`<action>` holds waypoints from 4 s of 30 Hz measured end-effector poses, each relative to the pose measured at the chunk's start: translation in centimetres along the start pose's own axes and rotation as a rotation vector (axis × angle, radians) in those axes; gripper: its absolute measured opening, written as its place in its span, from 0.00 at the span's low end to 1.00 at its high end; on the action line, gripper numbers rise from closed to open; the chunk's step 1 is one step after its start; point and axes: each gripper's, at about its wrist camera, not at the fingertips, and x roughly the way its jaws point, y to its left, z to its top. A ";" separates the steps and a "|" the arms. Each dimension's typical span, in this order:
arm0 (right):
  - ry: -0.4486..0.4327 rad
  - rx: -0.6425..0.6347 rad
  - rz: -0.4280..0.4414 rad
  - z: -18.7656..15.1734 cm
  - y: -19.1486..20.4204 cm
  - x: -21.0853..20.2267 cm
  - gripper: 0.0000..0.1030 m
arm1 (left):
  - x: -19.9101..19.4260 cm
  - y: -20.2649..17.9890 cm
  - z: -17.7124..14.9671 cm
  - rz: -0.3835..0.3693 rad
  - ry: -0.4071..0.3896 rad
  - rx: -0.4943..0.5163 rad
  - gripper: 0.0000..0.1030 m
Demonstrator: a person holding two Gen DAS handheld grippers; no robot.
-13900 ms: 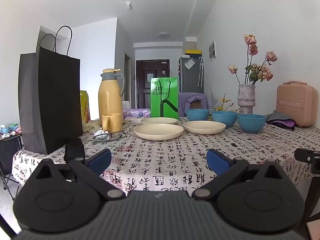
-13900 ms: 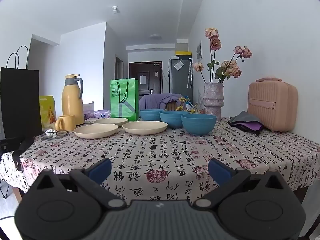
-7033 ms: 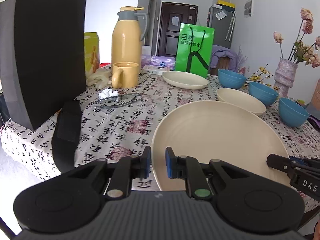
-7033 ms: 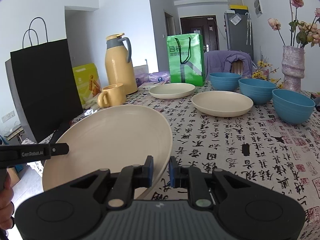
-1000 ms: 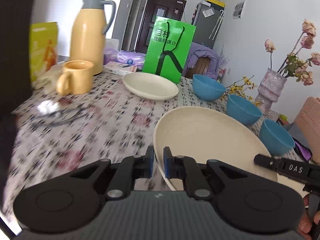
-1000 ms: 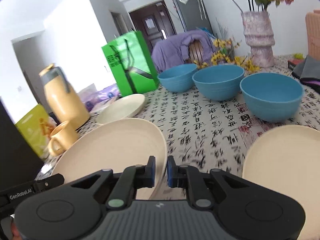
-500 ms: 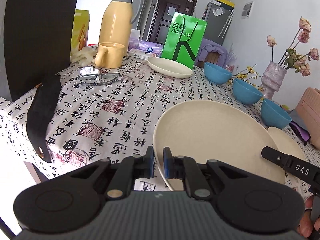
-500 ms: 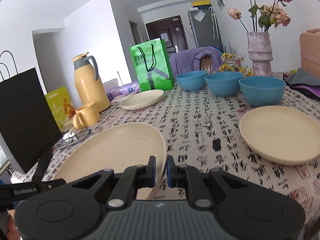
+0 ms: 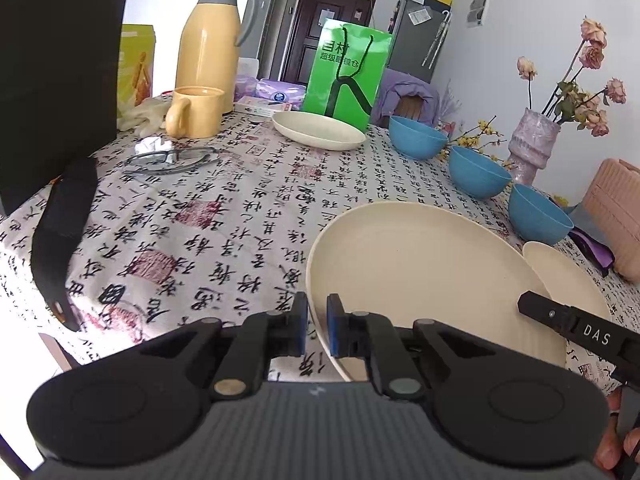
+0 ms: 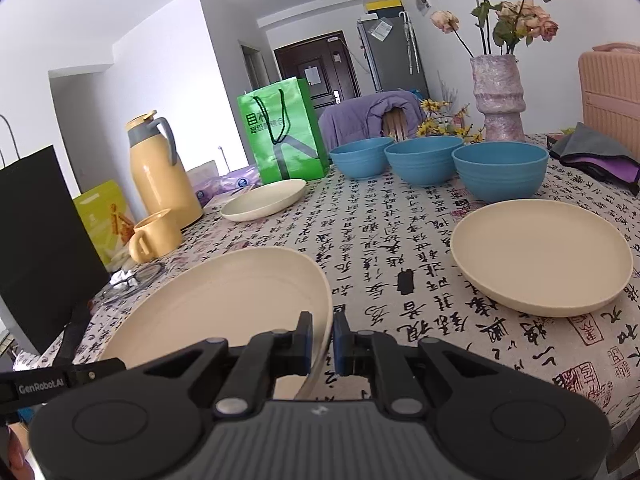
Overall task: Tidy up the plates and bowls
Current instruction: 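Carry the held cream plate with both grippers over the plate stack, then lower the plate onto the stack and open both grippers, then move both grippers toward the cream plate beside the green bag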
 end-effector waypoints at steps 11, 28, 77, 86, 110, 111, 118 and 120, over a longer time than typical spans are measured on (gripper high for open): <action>-0.053 0.048 -0.076 2.8 -6.3 0.2 0.10 | 4.0 -6.9 2.2 -0.069 0.025 0.066 0.10; -0.046 0.091 -0.317 6.7 -21.4 1.5 0.11 | 13.7 -22.8 1.8 -0.241 0.116 0.219 0.10; -0.062 -0.191 -0.035 -1.8 -5.2 -5.7 0.47 | -1.0 -3.3 -2.2 0.045 -0.063 0.188 0.78; -0.024 -0.250 0.044 -3.6 0.1 -5.1 0.50 | -3.1 1.0 -2.6 0.083 -0.088 0.147 0.83; 0.038 -0.175 0.078 4.7 4.2 8.0 0.51 | 8.6 7.2 8.4 0.006 -0.036 0.057 0.86; 0.033 -0.153 0.079 5.6 4.3 9.1 0.51 | 9.4 7.3 9.5 -0.002 -0.032 0.056 0.86; 0.014 -0.135 0.071 10.6 5.6 17.2 0.51 | 15.2 7.4 16.6 -0.061 -0.043 0.077 0.86; 0.040 -0.105 0.077 12.2 5.6 19.8 0.52 | 17.7 7.4 18.5 -0.040 -0.032 0.066 0.86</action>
